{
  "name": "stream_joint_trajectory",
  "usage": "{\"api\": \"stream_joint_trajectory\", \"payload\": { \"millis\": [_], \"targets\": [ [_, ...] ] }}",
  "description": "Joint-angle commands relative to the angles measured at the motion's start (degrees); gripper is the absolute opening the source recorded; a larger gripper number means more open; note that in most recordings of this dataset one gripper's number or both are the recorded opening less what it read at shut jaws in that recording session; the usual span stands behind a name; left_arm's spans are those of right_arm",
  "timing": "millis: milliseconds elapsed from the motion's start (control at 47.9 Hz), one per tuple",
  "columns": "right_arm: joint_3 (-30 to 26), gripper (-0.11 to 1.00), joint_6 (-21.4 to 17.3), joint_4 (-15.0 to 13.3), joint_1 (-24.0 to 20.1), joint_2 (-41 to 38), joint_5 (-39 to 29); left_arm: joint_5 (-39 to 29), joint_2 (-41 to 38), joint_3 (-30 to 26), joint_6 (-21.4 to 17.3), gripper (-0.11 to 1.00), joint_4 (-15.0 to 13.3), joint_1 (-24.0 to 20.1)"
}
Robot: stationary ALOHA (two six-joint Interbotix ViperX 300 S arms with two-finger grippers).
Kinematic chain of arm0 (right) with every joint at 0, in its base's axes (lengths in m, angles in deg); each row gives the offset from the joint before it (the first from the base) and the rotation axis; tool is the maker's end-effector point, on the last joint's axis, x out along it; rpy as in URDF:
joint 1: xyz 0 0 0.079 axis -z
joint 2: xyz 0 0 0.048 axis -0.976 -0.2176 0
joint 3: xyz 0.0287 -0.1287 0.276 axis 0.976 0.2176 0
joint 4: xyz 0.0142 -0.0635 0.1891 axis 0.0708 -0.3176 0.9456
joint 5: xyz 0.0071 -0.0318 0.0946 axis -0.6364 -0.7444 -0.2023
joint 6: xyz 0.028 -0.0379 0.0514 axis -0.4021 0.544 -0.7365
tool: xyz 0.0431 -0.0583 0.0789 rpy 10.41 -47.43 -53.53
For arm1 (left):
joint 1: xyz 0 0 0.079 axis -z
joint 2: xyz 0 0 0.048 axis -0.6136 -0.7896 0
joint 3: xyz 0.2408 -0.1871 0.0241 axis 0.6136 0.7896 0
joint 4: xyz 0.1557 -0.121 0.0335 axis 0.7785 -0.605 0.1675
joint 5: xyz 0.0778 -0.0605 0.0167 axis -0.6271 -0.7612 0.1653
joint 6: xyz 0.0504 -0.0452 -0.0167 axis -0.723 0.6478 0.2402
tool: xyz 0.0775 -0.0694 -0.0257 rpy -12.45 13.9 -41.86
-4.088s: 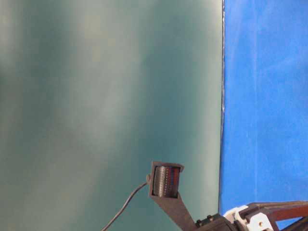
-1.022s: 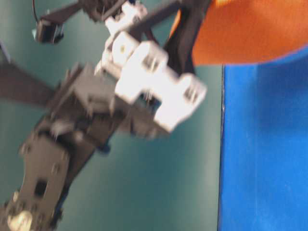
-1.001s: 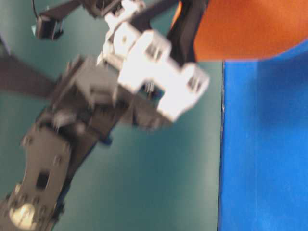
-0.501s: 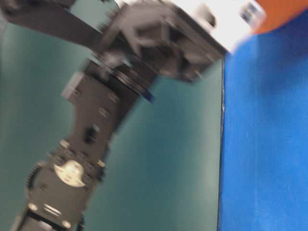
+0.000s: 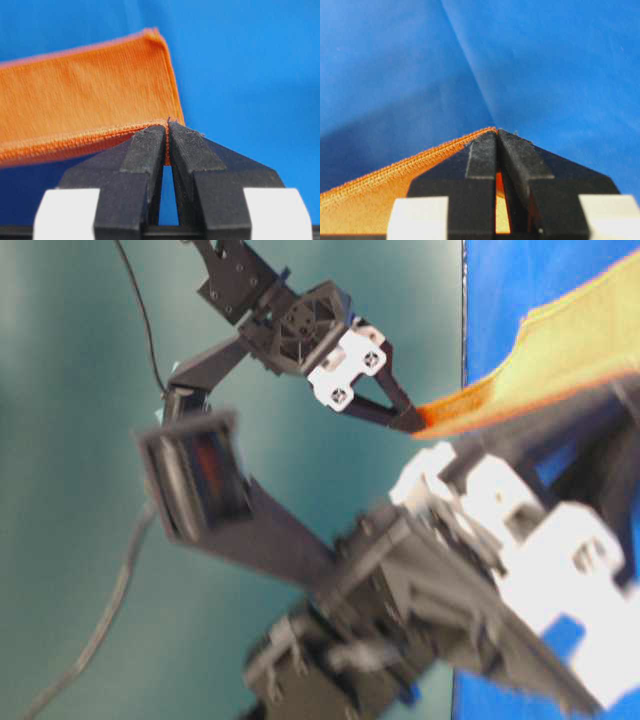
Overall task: Fold the orange towel.
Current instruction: 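Lay the strip down vertically and open both grippers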
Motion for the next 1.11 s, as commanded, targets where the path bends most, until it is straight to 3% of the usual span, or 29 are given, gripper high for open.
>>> {"api": "stream_joint_trajectory", "payload": {
  "millis": [0,480,542,626,668,751,876,1085],
  "targets": [
    [-2.1,0.02,0.1,-0.4,0.5,0.5,0.8,1.0,2.7,1.4,1.4,0.03,-0.1,2.9],
    [-2.0,0.02,0.1,-0.4,-0.9,-0.7,1.9,2.5,2.9,2.3,1.8,0.03,-0.1,2.5],
    [-2.0,0.03,0.2,-0.4,-1.1,-0.7,1.9,2.5,2.8,2.3,1.8,0.08,-0.1,2.4],
    [-1.8,0.04,0.4,-0.7,-1.5,-0.7,2.3,2.5,2.8,2.2,1.8,0.27,-0.1,2.3],
    [-1.8,0.11,0.4,-1.2,-1.8,-0.7,2.4,2.5,2.9,2.2,1.8,0.37,-0.1,2.3],
    [-1.8,0.38,0.8,-2.2,-2.5,-0.7,2.4,2.4,3.0,2.3,1.7,0.56,-0.1,2.3],
    [-1.8,0.66,0.5,-2.4,-2.7,-0.7,2.2,1.0,3.6,2.5,1.6,0.59,-0.1,2.2],
    [-1.2,0.64,0.5,-2.4,-2.7,0.2,1.6,-5.9,8.4,3.0,1.8,0.62,-0.1,2.2]
  ]
}}
